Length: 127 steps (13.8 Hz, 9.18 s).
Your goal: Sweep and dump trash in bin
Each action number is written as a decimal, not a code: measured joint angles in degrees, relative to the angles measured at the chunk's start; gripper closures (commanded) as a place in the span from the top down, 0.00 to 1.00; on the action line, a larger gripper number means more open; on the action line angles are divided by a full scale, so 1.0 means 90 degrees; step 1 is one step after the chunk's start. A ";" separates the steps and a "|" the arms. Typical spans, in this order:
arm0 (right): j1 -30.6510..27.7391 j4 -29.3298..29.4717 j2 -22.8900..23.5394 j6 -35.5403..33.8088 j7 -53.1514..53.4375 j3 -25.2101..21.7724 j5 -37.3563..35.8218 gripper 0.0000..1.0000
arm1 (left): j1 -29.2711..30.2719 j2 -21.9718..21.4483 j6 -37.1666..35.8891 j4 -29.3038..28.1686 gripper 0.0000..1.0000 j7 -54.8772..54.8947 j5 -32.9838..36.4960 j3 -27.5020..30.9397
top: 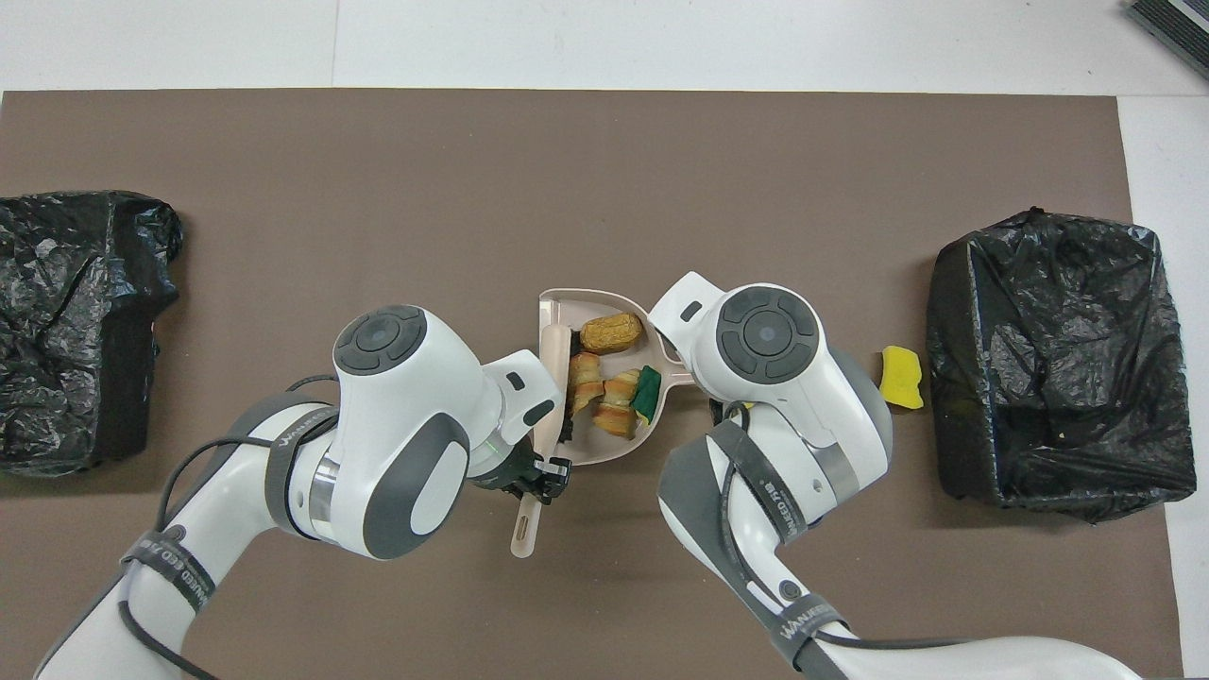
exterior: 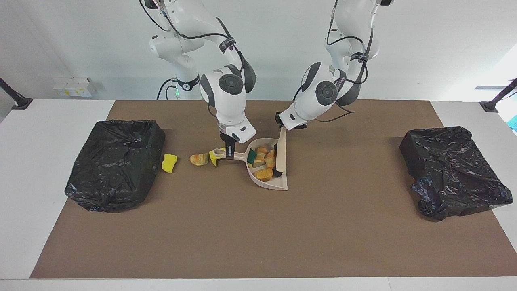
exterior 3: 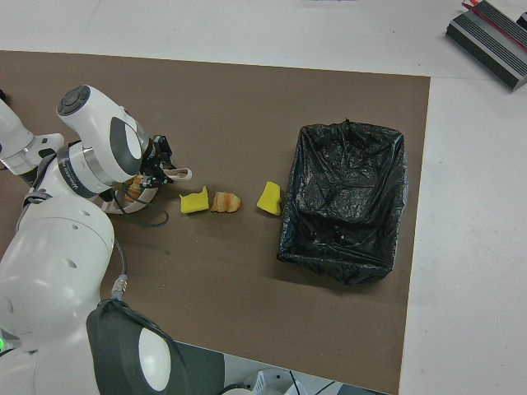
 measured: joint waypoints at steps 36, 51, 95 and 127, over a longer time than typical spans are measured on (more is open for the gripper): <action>-0.0259 -0.0036 0.0026 0.0411 -0.0157 -0.0016 0.1258 0.00 | -0.0577 -0.1034 0.0658 -0.1542 0.00 -0.2606 0.0801 -0.0072; -0.1260 0.0613 -0.0030 -0.0218 -0.1619 -0.0033 0.2989 0.00 | -0.1277 -0.1125 -0.0083 -0.1445 0.00 -0.3359 0.0759 -0.0088; -0.3957 0.1721 -0.1283 -0.2813 -0.3203 -0.0383 -0.3499 0.00 | 0.0646 -0.0750 0.0269 0.0168 1.00 -0.2092 0.2076 0.0084; -0.1542 0.1619 -0.1197 -0.2941 0.6158 0.0154 0.0449 0.00 | 0.2540 -0.1210 -0.2747 0.2952 1.00 0.0701 0.2846 0.0270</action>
